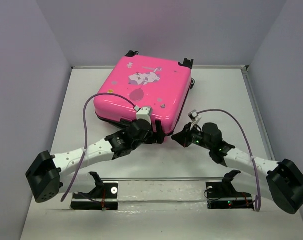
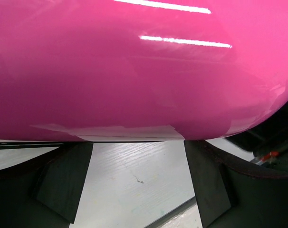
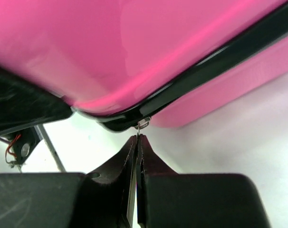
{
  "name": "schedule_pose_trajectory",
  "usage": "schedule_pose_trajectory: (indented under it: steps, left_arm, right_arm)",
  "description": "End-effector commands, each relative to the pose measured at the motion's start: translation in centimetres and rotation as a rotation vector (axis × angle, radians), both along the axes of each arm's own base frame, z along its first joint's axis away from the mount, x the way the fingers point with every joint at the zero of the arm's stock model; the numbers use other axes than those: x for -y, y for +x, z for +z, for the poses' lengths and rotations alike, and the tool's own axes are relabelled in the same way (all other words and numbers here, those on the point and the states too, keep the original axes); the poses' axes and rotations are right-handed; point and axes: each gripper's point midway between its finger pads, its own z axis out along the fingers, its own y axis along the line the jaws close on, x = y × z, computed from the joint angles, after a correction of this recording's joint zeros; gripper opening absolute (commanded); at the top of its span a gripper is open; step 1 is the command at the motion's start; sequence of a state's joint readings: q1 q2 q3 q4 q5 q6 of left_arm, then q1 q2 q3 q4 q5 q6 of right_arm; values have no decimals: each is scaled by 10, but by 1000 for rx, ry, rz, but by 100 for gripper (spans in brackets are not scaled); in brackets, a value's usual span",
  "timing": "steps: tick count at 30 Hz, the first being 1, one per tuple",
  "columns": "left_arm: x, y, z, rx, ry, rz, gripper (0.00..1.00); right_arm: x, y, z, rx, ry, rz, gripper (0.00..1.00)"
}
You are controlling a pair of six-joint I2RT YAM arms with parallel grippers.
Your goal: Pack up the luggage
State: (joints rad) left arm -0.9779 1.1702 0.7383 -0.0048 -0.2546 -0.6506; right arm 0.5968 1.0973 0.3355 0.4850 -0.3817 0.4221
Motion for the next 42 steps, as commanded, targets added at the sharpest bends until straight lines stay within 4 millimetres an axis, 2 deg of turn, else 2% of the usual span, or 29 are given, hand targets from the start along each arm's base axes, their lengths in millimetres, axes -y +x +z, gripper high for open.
schedule_pose_trajectory:
  steps: [1, 4, 5, 6, 7, 8, 9, 10, 11, 12, 14, 17, 19, 20, 21, 22, 23, 24, 25, 26, 29, 30, 32, 33, 36, 37, 39, 40, 42]
  left_arm:
    - [7, 65, 121, 320, -219, 160, 89]
    - [15, 68, 119, 318, -220, 144, 89]
    - [17, 69, 119, 318, -220, 144, 89]
    - [21, 70, 123, 321, -229, 136, 89]
    - [23, 71, 124, 322, -232, 132, 89]
    - [27, 72, 122, 316, -228, 127, 89]
    - [31, 74, 128, 321, -242, 121, 89]
    - [33, 74, 130, 323, -249, 116, 89]
    - [36, 76, 131, 323, -249, 113, 89]
    - [37, 76, 133, 324, -252, 111, 89]
    - [40, 77, 141, 331, -264, 104, 89]
    - [35, 73, 152, 336, -284, 106, 89]
    - [28, 66, 155, 330, -275, 97, 90]
    - [19, 61, 167, 345, -290, 103, 93]
    - [10, 58, 165, 339, -250, 110, 94]
    - [-7, 58, 186, 370, -264, 132, 96]
    - [-19, 61, 193, 378, -250, 151, 98]
    - [-35, 64, 190, 353, -200, 172, 99]
    - [-46, 65, 210, 369, -212, 153, 99]
    - [-81, 86, 213, 370, -187, 236, 99]
    - [-134, 107, 219, 364, -150, 321, 99]
    - [-173, 120, 216, 358, -121, 427, 99]
    - [-203, 129, 211, 347, -130, 490, 99]
    - [-226, 135, 211, 350, -151, 523, 99]
    - [-270, 151, 193, 314, -158, 629, 99]
    - [-301, 160, 177, 281, -146, 709, 99]
    - [-316, 171, 165, 247, -211, 726, 99]
    - [-328, 179, 149, 207, -223, 749, 99]
    - [-328, 189, 138, 178, -229, 741, 99]
  right_arm:
    - [-14, -67, -34, -184, -117, 115, 7]
    - [-26, -96, -34, -204, -142, 154, 7]
    - [-30, -99, -32, -213, -138, 140, 7]
    - [-38, -113, -30, -212, -137, 182, 7]
    - [-39, -109, -28, -214, -131, 160, 7]
    - [-51, -123, -19, -207, -115, 198, 7]
    - [-57, -123, -22, -203, -129, 182, 7]
    - [-67, -136, -20, -196, -128, 220, 7]
    - [-81, -137, -7, -185, -90, 219, 7]
    - [-90, -138, -4, -180, -82, 215, 7]
    - [-109, -128, -11, -166, -77, 146, 7]
    - [-132, -113, -5, -183, 8, 44, 7]
    - [-128, -101, -7, -161, 13, -28, 7]
    - [-125, -98, -8, -151, 3, -45, 7]
    - [-120, -94, -4, -142, 10, -74, 7]
    - [-112, -90, -10, -150, -5, -92, 7]
    - [-110, -92, -9, -153, -4, -90, 7]
    - [-107, -89, -10, -155, -3, -100, 7]
    - [-104, -90, -9, -156, -5, -100, 7]
    - [-103, -90, -10, -156, -14, -98, 7]
    - [-103, -90, -13, -155, -40, -98, 7]
    - [-102, -86, -12, -152, -48, -105, 7]
    - [-103, -87, -12, -151, -56, -100, 7]
    - [-103, -84, -11, -149, -61, -99, 7]
    - [-101, -81, -9, -142, -81, -101, 7]
    - [-100, -81, -11, -145, -98, -98, 7]
    - [-99, -78, -8, -143, -102, -106, 7]
    - [-98, -78, -10, -142, -109, -104, 7]
    - [-97, -79, -9, -139, -118, -102, 7]
